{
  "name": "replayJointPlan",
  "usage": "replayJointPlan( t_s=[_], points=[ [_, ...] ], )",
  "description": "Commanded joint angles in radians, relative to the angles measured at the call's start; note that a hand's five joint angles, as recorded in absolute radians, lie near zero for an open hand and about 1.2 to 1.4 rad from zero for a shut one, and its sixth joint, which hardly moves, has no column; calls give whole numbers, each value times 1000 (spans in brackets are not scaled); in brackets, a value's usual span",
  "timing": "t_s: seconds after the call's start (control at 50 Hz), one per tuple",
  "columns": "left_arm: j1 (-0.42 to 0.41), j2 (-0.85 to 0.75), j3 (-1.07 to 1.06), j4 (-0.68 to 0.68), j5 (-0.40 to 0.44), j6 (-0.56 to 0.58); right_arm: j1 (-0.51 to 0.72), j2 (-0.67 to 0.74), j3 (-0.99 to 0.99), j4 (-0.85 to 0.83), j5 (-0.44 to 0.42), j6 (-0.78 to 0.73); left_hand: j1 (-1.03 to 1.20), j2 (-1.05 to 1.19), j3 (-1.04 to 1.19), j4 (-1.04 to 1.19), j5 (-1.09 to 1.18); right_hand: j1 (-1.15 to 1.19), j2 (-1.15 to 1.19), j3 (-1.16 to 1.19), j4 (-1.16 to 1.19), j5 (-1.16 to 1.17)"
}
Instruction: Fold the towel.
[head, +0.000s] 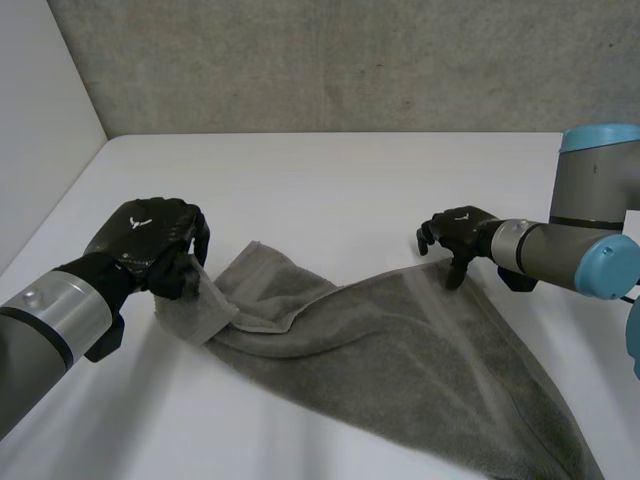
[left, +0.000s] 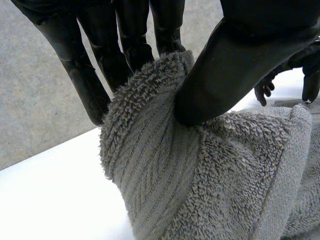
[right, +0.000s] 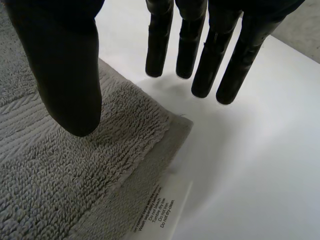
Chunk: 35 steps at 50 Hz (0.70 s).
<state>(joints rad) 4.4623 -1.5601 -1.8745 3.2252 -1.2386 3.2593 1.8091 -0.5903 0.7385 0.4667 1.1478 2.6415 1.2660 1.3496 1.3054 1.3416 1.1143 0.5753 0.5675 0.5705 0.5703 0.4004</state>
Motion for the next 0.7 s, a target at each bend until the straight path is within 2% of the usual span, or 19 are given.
replayJointPlan(
  t_s=[0.02, 0.28, 0.4, 0.7],
  points=[
    [-1, 0, 0, 1, -1, 0, 1, 6, -2, -3, 0, -1, 81, -3, 41, 5, 58, 105, 113, 110, 111, 106],
    [-1, 2, 2, 1, 1, -1, 4, 7, 15, -29, 0, -6, 78, -6, 38, 2, 55, 91, 99, 96, 96, 91],
    [-1, 2, 2, 1, -1, -1, 9, 7, 16, -34, 0, -6, 78, -6, 38, 2, 55, -6, 2, -1, -1, -5],
    [-1, 2, 2, 1, -1, -1, 15, 20, 21, -43, 0, -8, 75, -9, 36, -1, 52, 12, 20, 16, 17, 12]
  ],
)
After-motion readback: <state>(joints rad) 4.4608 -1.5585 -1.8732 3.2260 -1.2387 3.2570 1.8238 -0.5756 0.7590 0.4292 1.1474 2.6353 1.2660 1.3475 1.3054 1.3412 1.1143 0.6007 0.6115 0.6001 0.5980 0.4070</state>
